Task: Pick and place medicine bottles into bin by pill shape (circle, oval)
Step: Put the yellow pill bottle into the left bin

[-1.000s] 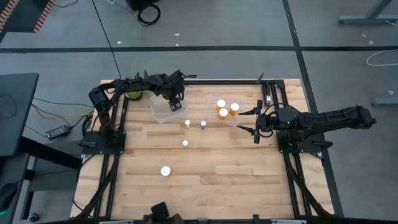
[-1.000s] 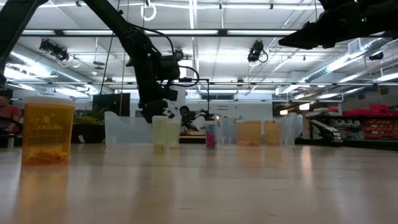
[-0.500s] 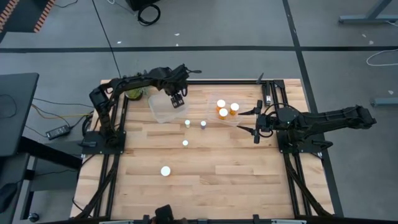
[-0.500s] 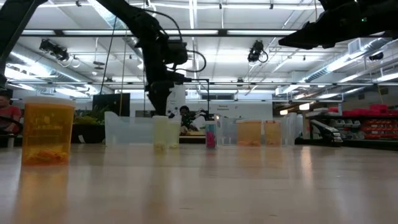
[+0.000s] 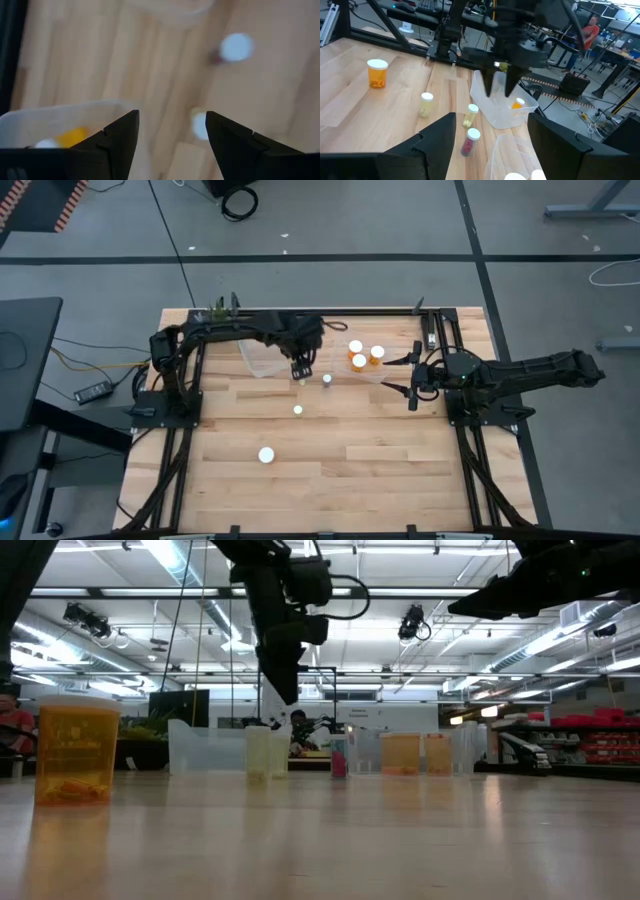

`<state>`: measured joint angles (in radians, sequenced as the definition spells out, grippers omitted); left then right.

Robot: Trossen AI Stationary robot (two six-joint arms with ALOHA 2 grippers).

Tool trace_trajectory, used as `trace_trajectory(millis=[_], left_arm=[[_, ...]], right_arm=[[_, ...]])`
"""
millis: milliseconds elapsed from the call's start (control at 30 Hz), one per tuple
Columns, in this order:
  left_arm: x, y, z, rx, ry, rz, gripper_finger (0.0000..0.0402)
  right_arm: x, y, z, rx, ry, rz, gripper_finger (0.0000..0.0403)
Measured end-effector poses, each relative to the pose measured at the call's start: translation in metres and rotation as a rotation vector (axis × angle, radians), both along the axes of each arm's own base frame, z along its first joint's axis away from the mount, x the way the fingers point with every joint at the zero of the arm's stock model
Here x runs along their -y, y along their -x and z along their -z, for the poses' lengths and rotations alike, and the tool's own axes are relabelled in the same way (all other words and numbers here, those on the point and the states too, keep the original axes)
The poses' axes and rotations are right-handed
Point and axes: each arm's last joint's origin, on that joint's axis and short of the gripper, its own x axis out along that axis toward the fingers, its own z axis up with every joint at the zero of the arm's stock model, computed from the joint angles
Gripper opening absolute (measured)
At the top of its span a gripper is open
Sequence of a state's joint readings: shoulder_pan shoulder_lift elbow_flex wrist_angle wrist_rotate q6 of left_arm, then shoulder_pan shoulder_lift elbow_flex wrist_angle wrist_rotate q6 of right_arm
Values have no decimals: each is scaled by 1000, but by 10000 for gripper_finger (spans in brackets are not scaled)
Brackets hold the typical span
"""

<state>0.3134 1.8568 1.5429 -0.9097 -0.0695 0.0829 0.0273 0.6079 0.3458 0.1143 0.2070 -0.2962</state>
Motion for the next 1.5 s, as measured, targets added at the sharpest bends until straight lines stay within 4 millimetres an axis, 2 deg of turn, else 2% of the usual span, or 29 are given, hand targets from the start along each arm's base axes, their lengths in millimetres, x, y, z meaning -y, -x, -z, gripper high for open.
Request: trace_trajectory(millis=[200,533,900,1267,1500], left_arm=[[20,-8,3,6,7,33,238],[26,-1,40,-8,60,31,240],[27,-1,44,5,80,38,258],[31,-3,43,13,68,75,237],[35,4,64,-19,72,89,226]], right_arm=[[0,0,0,1,-3,1,254],[0,0,-1,7,-3,1,254],[0,0,-1,8,-4,1,254],[0,0,-1,8,-4,1,254],[0,0,-1,8,-6,1,254]])
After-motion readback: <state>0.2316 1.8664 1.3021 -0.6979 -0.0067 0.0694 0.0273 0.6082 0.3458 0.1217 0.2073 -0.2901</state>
